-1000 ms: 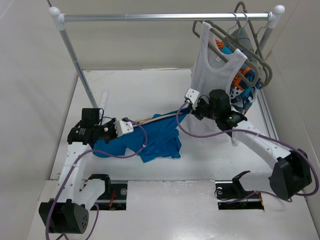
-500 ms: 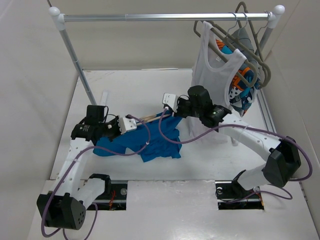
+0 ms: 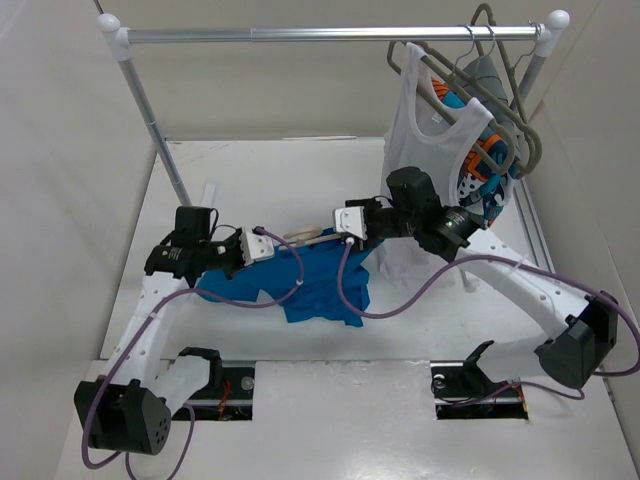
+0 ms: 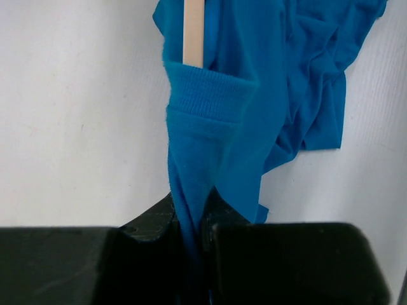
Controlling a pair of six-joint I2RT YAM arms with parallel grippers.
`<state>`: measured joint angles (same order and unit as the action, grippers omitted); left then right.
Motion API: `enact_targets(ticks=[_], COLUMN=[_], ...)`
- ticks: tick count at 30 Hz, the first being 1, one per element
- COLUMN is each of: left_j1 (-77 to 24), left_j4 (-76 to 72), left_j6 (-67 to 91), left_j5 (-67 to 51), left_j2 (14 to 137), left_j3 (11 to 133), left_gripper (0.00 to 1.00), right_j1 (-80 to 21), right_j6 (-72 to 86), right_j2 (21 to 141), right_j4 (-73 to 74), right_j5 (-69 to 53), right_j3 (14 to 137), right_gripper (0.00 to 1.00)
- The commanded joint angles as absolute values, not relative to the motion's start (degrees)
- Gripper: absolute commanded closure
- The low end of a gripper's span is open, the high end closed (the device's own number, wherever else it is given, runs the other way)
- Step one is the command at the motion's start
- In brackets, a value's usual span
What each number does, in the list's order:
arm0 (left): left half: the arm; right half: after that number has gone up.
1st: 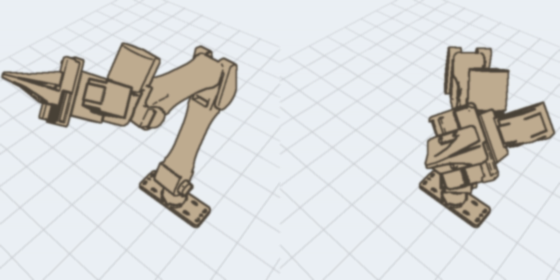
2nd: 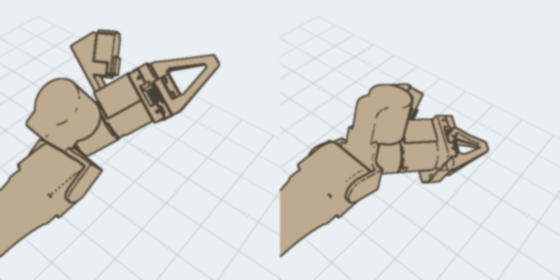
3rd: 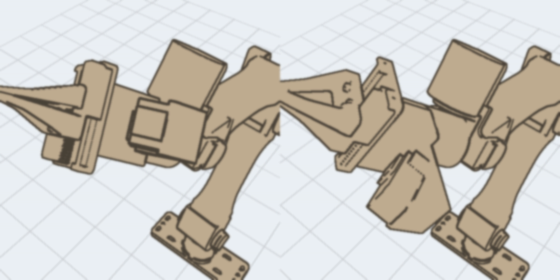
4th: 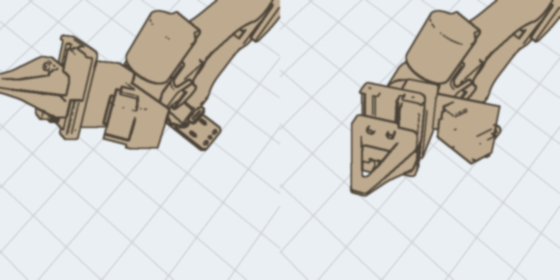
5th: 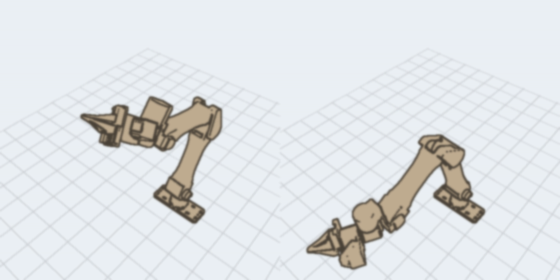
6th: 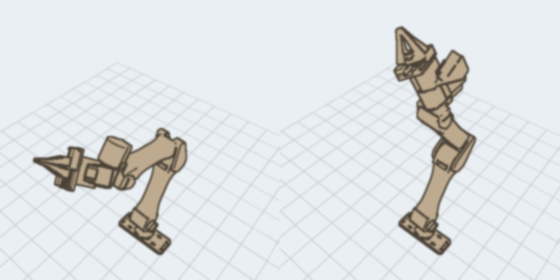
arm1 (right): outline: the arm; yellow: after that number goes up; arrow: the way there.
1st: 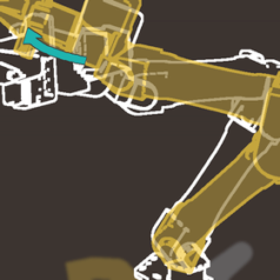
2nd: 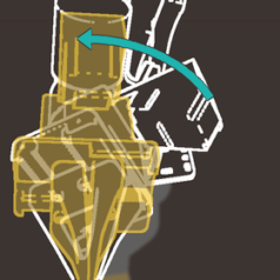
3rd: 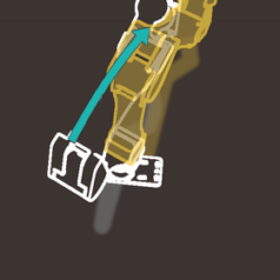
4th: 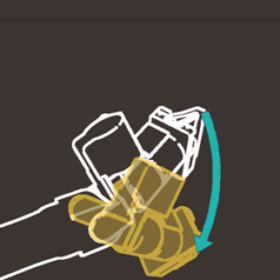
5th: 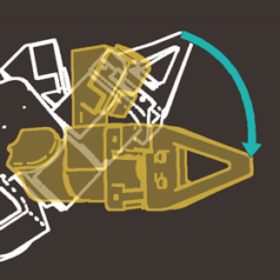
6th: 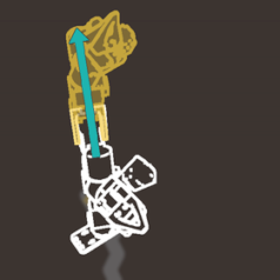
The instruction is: Place the t-shirt on the hanger
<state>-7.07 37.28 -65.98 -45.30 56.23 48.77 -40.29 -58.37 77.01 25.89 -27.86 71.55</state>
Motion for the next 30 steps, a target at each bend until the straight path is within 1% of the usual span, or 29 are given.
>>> enact_targets(ticks=[1, 3, 4, 8, 13, 14, 17, 21, 24, 26, 28, 30], left_j1=[-7.0, -7.0, -7.0, -7.0, -7.0, -7.0, -7.0, -6.3, -4.1, -3.6, -2.3, -2.3], left_j4=[33.0, 33.0, 33.0, 33.6, 33.6, 33.6, 33.6, 33.6, 31.7, 26.6, 22.3, 21.7], left_j6=[-65.6, -65.6, -66.2, -66.9, -66.9, -66.9, -66.9, -66.9, -64.3, -60.1, -55.6, -55.6], left_j5=[-51.0, -51.0, -50.4, -49.6, -52.7, -53.3, -53.3, -55.2, -55.7, -53.6, -49.2, -49.1], left_j2=[56.7, 56.7, 56.7, 56.7, 56.1, 55.6, 54.9, 54.1, 53.6, 53.6, 54.1, 54.7], left_j3=[51.4, 51.4, 51.4, 50.9, 50.9, 51.4, 51.4, 50.9, 50.4, 50.4, 49.1, 49.1], left_gripper=[1.0, 1.0, 1.0, 1.0, 1.0, 1.0, 1.0, 1.0, 1.0, 1.0, 0.92, 0.87], right_j1=[-41.4, -42.1, -42.6, -42.6, -43.2, -43.2, -43.2, -42.5, -38.7, -35.3, -32.7, -32.2], right_j6=[-62.1, -62.1, -62.1, -60.8, -58.4, -57.8, -56.3, -53.6, -51.4, -49.7, -49.1, -49.1], right_j2=[79.2, 79.8, 80.5, 80.5, 84.5, 85.2, 87.7, 88.3, 84.4, 79.8, 75.2, 72.7], right_j4=[29.3, 29.9, 29.9, 27.7, 24.8, 24.2, 23.5, 23.5, 23.5, 23.5, 25.9, 27.9], right_j5=[-37.5, -38.5, -38.5, -37.8, -34.5, -33.8, -32.3, -30.3, -30.3, -29.8, -28.2, -26.2], right_j3=[73.5, 74.3, 74.3, 75.8, 75.3, 75.3, 76.0, 75.4, 72.1, 69.1, 67.8, 67.2], right_gripper=[0.47, 0.53, 0.54, 0.54, 0.54, 0.6, 0.7, 1.0, 1.0, 1.0, 1.0, 1.0])
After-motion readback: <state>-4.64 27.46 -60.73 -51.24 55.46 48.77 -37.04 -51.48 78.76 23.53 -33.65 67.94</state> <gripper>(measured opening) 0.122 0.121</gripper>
